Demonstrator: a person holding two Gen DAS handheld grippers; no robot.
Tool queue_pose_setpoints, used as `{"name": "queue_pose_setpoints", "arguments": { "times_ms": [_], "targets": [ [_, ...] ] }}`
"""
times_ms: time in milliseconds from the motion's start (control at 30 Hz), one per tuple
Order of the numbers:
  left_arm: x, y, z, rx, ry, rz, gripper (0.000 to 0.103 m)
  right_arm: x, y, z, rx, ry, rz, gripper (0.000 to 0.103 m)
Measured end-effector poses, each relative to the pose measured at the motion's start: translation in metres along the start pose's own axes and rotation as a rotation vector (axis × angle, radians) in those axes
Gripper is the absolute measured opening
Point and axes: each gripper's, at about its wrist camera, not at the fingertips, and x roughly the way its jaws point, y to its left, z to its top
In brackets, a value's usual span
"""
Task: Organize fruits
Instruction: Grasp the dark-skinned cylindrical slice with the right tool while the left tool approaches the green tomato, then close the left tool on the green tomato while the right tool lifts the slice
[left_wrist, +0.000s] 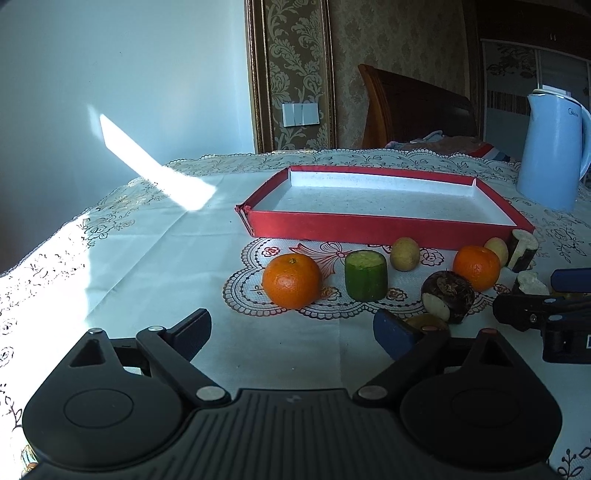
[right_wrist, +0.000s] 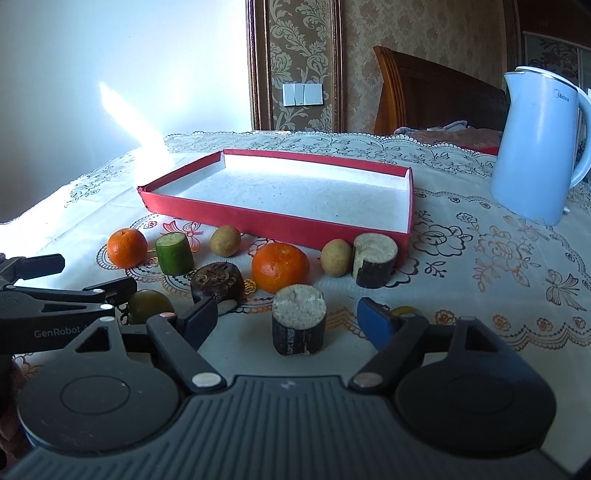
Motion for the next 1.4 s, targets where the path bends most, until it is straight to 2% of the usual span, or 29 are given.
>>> {"name": "queue_pose_setpoints", "arguments": {
  "times_ms": [33,100,233,300,333,400,467,667,833,967,1200,1300,1400],
  "targets": [
    [0.000,0.001,0.000,0.000,0.004,-0.006,0.089,0.001,0.000,0.000,-0.001,0.004,0.002,0.077],
    [0.001,0.001,-0.001,0.002,0.010,-0.012,0.086,0.004,-0.001,0.001,-0.002,0.015,0.003,0.069],
    [-0.003,0.000,-0.003,0.011,-0.007,-0.032,0.085,0.007,-0.004,0.001,0.007,0.034,0.004,0.067],
    [-0.007,-0.002,-0.004,0.021,-0.013,-0.052,0.085,0.010,-0.005,0.001,0.013,0.049,0.011,0.054],
    [-0.008,-0.003,-0.004,0.028,-0.015,-0.058,0.084,0.013,-0.007,0.001,0.017,0.059,0.017,0.052],
    [-0.012,-0.006,-0.004,0.041,-0.019,-0.077,0.076,0.016,-0.010,0.001,0.029,0.079,0.024,0.036],
    [-0.014,-0.009,-0.004,0.049,-0.022,-0.090,0.072,0.016,-0.012,0.001,0.030,0.076,0.025,0.031],
    [-0.034,-0.010,0.001,0.049,-0.051,-0.129,0.072,0.016,-0.015,0.000,0.036,0.074,0.042,0.031],
    [-0.053,-0.016,-0.004,0.100,-0.086,-0.181,0.072,0.015,-0.018,0.001,0.040,0.074,0.055,0.031],
    [-0.045,-0.035,-0.009,0.154,-0.060,-0.200,0.072,0.014,-0.019,0.000,0.044,0.072,0.058,0.031],
    [-0.017,-0.046,-0.008,0.136,-0.003,-0.172,0.071,0.014,-0.022,0.000,0.059,0.068,0.072,0.031],
    [-0.005,-0.045,-0.008,0.126,0.031,-0.163,0.061,0.014,-0.022,0.000,0.058,0.068,0.074,0.031],
    [-0.001,-0.040,-0.007,0.094,0.042,-0.189,0.056,0.014,-0.022,0.000,0.057,0.068,0.075,0.031]
  ]
}}
